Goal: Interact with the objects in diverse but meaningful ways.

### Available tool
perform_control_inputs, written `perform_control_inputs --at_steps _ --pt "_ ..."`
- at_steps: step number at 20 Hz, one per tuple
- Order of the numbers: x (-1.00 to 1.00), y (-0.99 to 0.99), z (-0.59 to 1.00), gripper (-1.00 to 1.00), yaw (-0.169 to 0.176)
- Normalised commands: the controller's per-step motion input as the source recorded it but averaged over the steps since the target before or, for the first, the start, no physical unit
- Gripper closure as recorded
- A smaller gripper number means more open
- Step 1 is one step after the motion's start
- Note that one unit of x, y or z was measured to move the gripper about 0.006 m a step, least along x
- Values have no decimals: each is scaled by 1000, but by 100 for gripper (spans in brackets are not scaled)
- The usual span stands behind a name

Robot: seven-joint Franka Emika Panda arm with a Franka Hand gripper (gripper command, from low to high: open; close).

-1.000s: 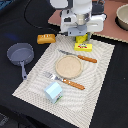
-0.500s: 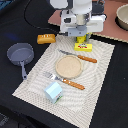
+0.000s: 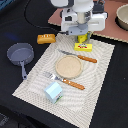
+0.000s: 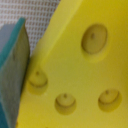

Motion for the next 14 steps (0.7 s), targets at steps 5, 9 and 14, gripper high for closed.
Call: perform_control_inputs --at_steps 5,9,14 --pt "217 -206 834 100 -27" --pt "348 -516 624 100 -45" --pt "300 -339 331 100 -35"
